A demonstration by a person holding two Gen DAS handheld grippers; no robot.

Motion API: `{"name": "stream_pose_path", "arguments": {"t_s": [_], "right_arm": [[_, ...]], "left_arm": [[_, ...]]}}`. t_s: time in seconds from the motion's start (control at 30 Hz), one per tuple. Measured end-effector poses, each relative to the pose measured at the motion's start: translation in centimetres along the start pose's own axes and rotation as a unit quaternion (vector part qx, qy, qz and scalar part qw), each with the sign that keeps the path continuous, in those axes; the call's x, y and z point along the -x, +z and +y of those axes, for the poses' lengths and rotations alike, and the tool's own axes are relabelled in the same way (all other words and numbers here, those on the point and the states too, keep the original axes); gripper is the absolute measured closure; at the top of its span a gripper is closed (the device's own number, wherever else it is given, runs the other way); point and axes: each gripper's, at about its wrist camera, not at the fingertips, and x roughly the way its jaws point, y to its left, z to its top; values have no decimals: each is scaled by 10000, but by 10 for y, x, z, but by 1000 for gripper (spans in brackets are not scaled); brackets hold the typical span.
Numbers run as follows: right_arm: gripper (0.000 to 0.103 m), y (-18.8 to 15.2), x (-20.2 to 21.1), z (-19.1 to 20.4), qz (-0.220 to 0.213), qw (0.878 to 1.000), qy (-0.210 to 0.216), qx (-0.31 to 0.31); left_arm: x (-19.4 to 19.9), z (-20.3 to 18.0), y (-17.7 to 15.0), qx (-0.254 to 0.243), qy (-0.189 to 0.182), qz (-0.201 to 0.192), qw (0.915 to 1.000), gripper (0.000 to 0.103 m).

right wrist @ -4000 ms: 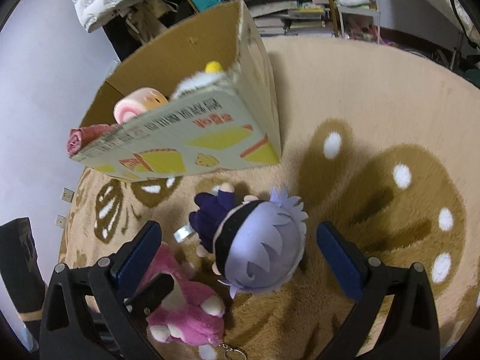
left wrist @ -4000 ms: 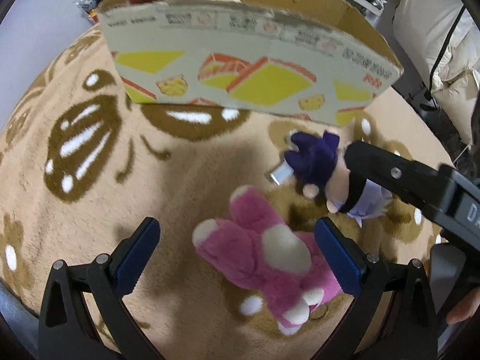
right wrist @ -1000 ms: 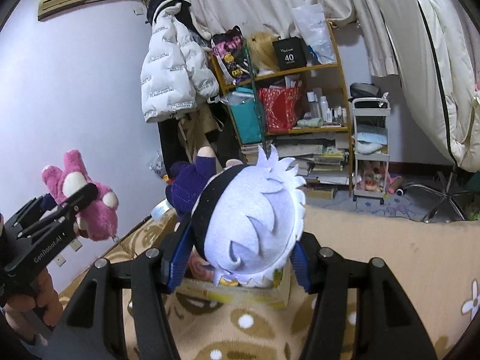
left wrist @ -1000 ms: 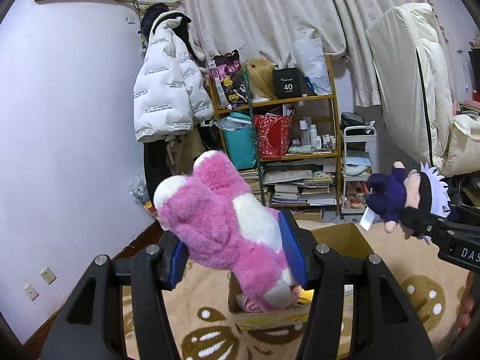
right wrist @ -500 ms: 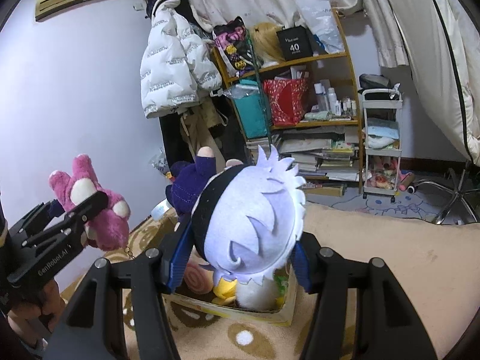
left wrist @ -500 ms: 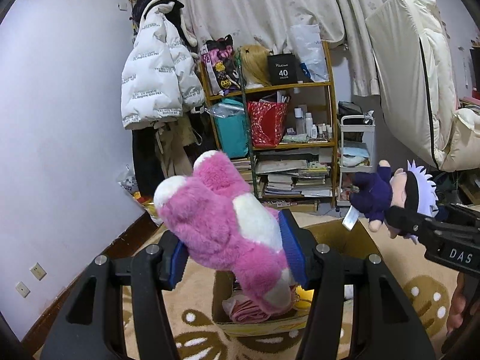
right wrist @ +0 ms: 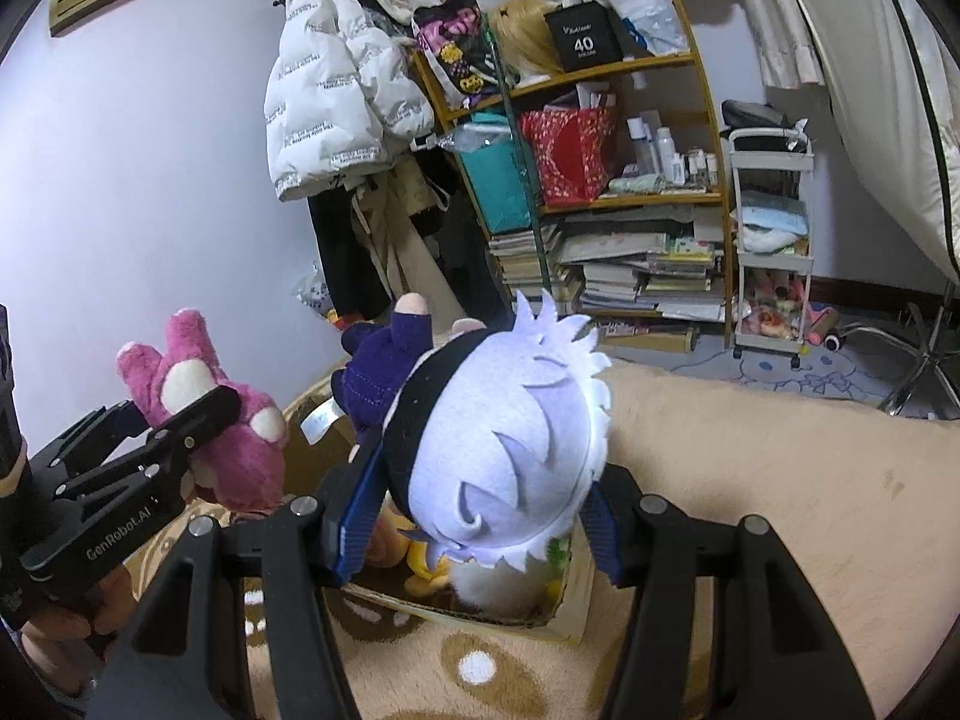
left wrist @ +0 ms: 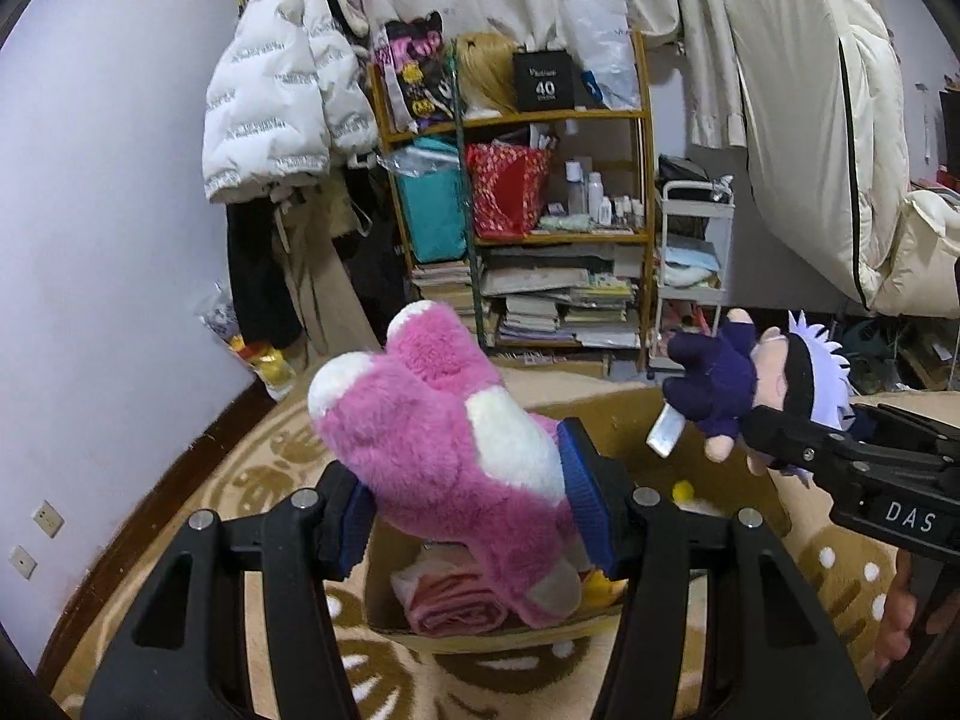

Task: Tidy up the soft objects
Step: 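Carry the pink bear and doll over the box and open both tools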

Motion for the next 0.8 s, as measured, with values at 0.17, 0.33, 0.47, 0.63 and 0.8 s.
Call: {"name": "stream_pose_path", "arguments": {"t_s": [0.17, 0.33, 0.47, 0.63, 0.8], "right_arm": [[41, -10, -13, -4, 211, 9997, 82, -53], [41, -19, -26, 0, 389, 9992, 108, 37], [40, -24, -30, 1, 489, 9987, 55, 109], [39, -27, -33, 3, 538, 9984, 53, 173], [38, -29, -33, 4, 605, 9979, 142, 200]], "left_arm": [[-15, -6, -14, -37, -187, 303, 9994, 48], [-26, -11, -26, -102, -288, 555, 9980, 47], [-29, -7, -27, -16, -212, 579, 9981, 47], [-25, 1, -29, 89, -78, 548, 9984, 24], [-13, 8, -27, 146, 31, 465, 9988, 12]]}}
